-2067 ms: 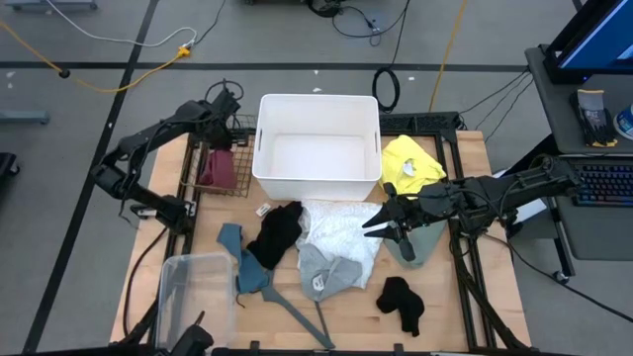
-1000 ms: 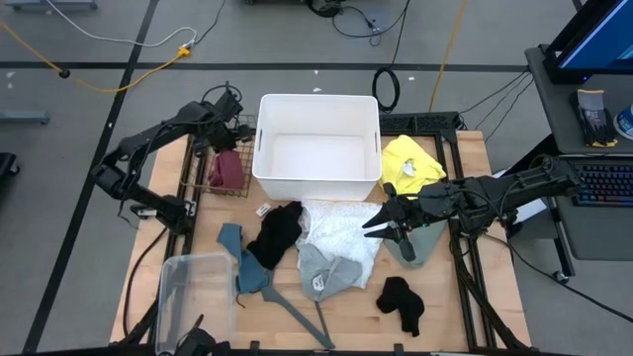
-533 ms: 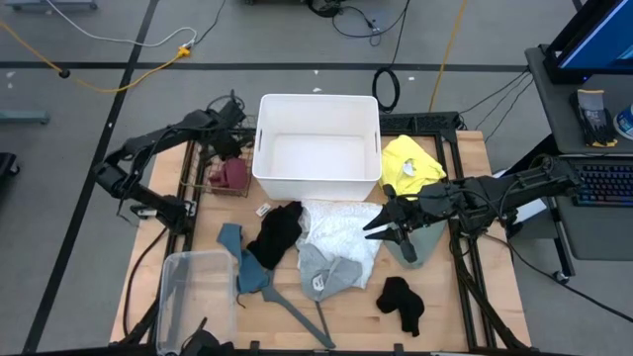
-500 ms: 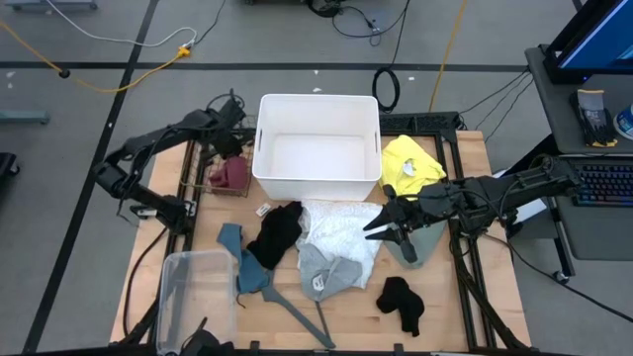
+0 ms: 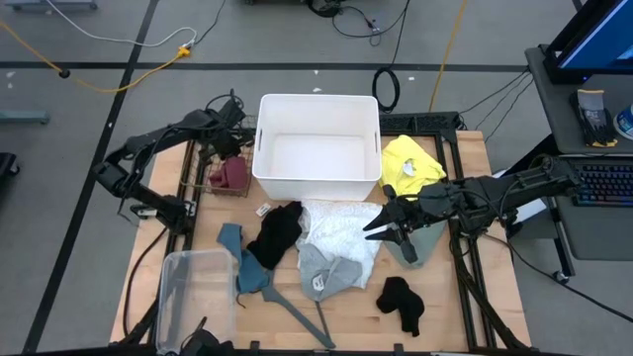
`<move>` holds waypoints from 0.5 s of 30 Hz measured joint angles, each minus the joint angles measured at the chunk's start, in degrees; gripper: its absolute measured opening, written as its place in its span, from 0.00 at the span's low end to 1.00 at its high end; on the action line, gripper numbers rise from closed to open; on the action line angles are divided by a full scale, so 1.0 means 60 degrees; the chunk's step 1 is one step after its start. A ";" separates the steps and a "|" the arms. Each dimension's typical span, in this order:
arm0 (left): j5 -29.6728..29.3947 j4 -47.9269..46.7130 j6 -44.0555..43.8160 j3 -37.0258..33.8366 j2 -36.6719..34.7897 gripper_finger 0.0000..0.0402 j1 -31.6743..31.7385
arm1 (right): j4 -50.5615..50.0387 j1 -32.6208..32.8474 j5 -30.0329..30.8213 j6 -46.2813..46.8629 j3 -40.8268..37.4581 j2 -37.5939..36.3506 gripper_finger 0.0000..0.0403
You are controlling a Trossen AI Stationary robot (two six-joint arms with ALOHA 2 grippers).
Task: Pick & Place Cloths
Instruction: Put the red underwear into the brown basket
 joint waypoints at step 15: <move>0.0016 -0.0060 0.0219 0.0000 0.0000 0.38 0.0003 | 0.0040 0.0000 0.0004 0.0004 0.0000 -0.0004 0.21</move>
